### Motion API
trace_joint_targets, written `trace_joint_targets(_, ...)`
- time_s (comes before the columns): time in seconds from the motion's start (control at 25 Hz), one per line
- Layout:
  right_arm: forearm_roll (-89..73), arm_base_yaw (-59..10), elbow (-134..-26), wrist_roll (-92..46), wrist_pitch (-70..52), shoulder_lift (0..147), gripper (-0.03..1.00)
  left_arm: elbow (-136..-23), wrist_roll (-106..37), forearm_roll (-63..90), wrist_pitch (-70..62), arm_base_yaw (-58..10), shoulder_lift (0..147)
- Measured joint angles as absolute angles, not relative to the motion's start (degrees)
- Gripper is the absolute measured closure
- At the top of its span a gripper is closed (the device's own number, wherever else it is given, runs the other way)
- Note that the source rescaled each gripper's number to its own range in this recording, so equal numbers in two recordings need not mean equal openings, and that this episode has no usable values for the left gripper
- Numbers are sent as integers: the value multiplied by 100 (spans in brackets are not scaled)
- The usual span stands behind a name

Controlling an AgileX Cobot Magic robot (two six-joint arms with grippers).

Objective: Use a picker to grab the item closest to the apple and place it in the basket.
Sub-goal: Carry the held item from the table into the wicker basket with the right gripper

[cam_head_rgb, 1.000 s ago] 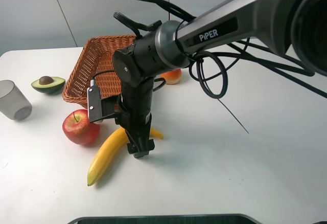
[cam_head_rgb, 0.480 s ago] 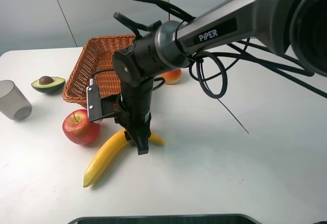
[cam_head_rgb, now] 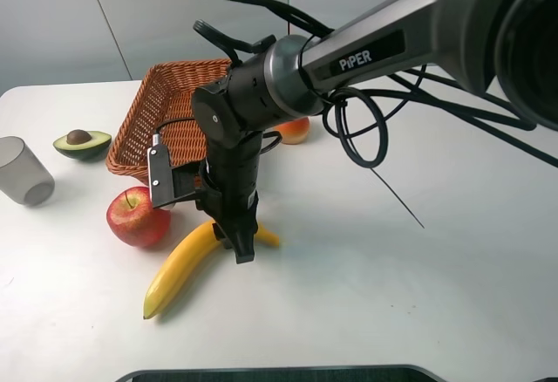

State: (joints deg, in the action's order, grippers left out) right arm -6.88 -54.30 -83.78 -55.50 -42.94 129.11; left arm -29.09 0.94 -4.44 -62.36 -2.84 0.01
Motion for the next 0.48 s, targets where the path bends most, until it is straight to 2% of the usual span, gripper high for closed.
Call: trace_joint_targets(0.48,-688,-5430,-8378,-5550,-4294,12911,94,-2909,83,-444,-6236,-284,1)
